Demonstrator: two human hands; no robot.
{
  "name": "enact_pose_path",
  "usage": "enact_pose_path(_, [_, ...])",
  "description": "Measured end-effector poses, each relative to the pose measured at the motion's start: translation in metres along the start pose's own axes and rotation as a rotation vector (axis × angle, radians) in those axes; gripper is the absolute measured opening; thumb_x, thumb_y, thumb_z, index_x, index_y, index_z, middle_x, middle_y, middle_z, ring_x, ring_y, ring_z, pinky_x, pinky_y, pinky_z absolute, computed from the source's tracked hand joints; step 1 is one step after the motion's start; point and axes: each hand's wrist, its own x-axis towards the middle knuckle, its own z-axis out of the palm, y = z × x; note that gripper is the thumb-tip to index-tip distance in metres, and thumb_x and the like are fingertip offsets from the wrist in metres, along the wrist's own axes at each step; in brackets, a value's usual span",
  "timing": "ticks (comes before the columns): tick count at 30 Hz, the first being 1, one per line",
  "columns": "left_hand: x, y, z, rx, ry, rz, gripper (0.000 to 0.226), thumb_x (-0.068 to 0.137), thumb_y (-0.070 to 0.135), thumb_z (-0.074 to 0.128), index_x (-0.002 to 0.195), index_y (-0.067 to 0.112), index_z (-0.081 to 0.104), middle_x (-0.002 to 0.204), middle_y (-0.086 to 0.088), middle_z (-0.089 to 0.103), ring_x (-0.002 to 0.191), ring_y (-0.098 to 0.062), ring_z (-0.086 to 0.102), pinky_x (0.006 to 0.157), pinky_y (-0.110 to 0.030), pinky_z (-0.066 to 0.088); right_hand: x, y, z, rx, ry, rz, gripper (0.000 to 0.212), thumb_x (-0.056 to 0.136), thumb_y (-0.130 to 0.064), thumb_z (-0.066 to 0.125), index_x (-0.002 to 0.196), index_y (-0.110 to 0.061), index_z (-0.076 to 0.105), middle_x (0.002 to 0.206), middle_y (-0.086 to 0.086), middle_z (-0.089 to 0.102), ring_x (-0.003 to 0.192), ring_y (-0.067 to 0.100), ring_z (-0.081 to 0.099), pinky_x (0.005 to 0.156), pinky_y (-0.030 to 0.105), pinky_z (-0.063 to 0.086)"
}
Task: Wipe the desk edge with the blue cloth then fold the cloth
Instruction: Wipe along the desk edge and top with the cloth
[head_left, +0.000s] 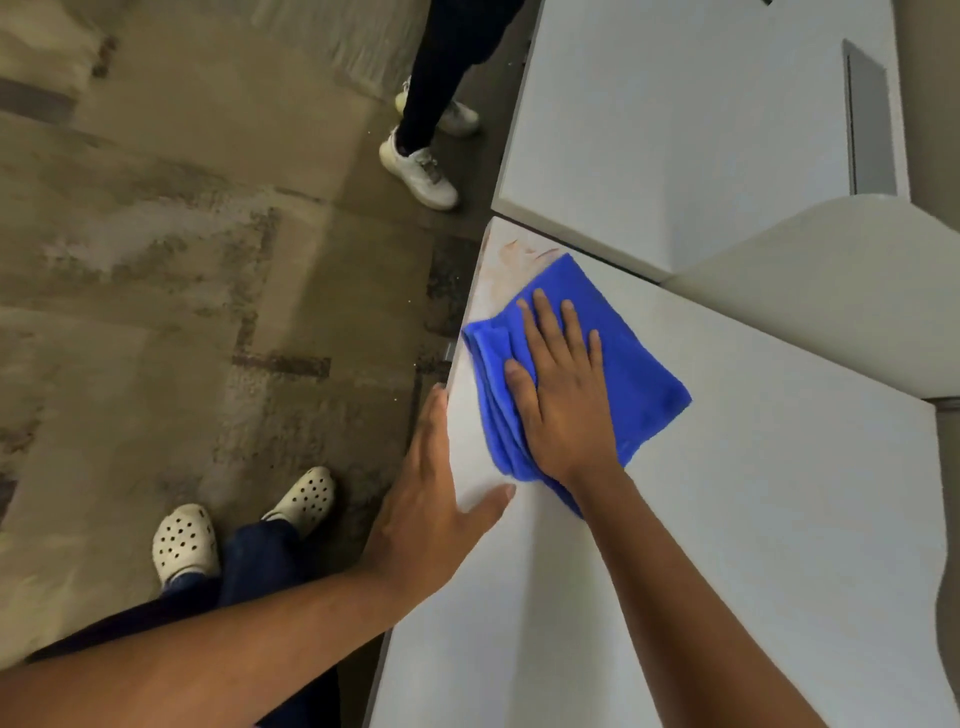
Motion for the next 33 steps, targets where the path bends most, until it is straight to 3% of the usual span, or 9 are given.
enact_pose_path(5, [-0.017,-0.01,-0.002,-0.083,-0.031,0.012,0.113,0.087,0.057,0.071,0.157,0.044,-0.017,0.168,0.024,-0.006,0.152,0.006,0.005,0.12,-0.024,0.02,-0.044,0.049,-0.008,0.118,-0.022,0.032,0.062,0.109,-0.055,0.024,0.167,-0.036,0.013,0.177,-0.014,0.007,0.164,0.009,-0.002,0.134,0.046,0.002])
enact_pose_path(12, [-0.015,-0.005,-0.006,-0.113,-0.082,-0.003,0.112,0.088,0.056,0.068,0.154,0.043,-0.022,0.154,0.035,-0.017,0.139,0.012,-0.005,0.112,-0.02,0.012,0.058,0.009,-0.011,0.152,0.127,0.294,0.07,0.105,-0.053,0.022,0.167,-0.023,0.012,0.177,-0.002,0.014,0.164,0.023,0.007,0.133,0.053,0.007])
enact_pose_path(17, [-0.016,-0.001,-0.01,-0.127,-0.062,-0.03,0.116,0.087,0.049,0.074,0.16,0.036,-0.015,0.169,0.023,-0.008,0.154,0.0,0.005,0.123,-0.028,0.016,0.093,-0.039,-0.004,0.07,0.142,0.14,0.064,0.111,-0.048,0.026,0.167,-0.02,0.016,0.176,0.001,0.02,0.163,0.026,0.013,0.133,0.049,0.008])
enact_pose_path(20, [-0.017,-0.005,-0.007,-0.12,-0.038,-0.011,0.116,0.087,0.049,0.075,0.161,0.033,-0.013,0.17,0.021,-0.007,0.152,0.005,0.002,0.119,-0.021,0.01,0.069,-0.049,0.0,0.064,0.126,0.069,0.065,0.109,-0.049,0.023,0.167,-0.023,0.013,0.177,-0.002,0.015,0.164,0.024,0.009,0.133,0.046,0.006])
enact_pose_path(22, [-0.018,-0.008,-0.005,-0.132,-0.026,0.004,0.113,0.089,0.047,0.074,0.161,0.034,-0.012,0.17,0.021,-0.009,0.147,0.011,-0.002,0.12,-0.02,0.007,0.037,-0.043,0.002,0.077,0.078,-0.021,0.065,0.109,-0.05,0.02,0.167,-0.025,0.011,0.177,-0.004,0.014,0.164,0.019,0.006,0.132,0.042,0.002])
enact_pose_path(25, [-0.023,-0.012,-0.006,-0.021,-0.032,0.093,0.101,0.096,0.048,0.063,0.162,0.028,-0.01,0.17,0.016,-0.018,0.154,0.002,-0.009,0.121,-0.016,0.004,-0.005,-0.003,-0.002,0.12,0.009,-0.095,0.061,0.11,-0.05,0.027,0.167,-0.03,0.014,0.175,-0.012,0.015,0.164,0.01,0.005,0.134,0.039,0.0])
enact_pose_path(30, [-0.041,-0.022,-0.002,0.394,0.099,0.355,0.073,0.107,0.043,0.042,0.162,0.004,0.012,0.173,-0.014,-0.001,0.16,-0.027,0.001,0.129,-0.038,0.012,-0.006,0.028,-0.006,0.153,0.178,0.417,0.067,0.107,-0.054,0.032,0.167,-0.027,0.017,0.176,-0.007,0.016,0.164,0.02,0.008,0.131,0.056,0.008])
enact_pose_path(31, [-0.042,-0.021,-0.003,0.323,0.089,0.296,0.077,0.106,0.047,0.044,0.162,0.006,0.011,0.173,-0.011,-0.001,0.16,-0.023,0.004,0.128,-0.034,0.017,-0.003,0.012,-0.002,0.136,0.183,0.485,0.067,0.108,-0.053,0.031,0.167,-0.027,0.014,0.177,-0.006,0.013,0.164,0.022,0.006,0.131,0.058,0.006])
enact_pose_path(33, [-0.04,-0.016,-0.009,0.108,0.094,0.193,0.083,0.103,0.051,0.044,0.163,0.019,-0.004,0.172,0.004,-0.01,0.154,-0.004,-0.003,0.118,-0.011,0.007,-0.003,-0.024,0.008,0.097,0.168,0.439,0.071,0.105,-0.059,0.022,0.167,-0.028,0.008,0.177,-0.004,0.009,0.164,0.024,0.003,0.132,0.056,0.002])
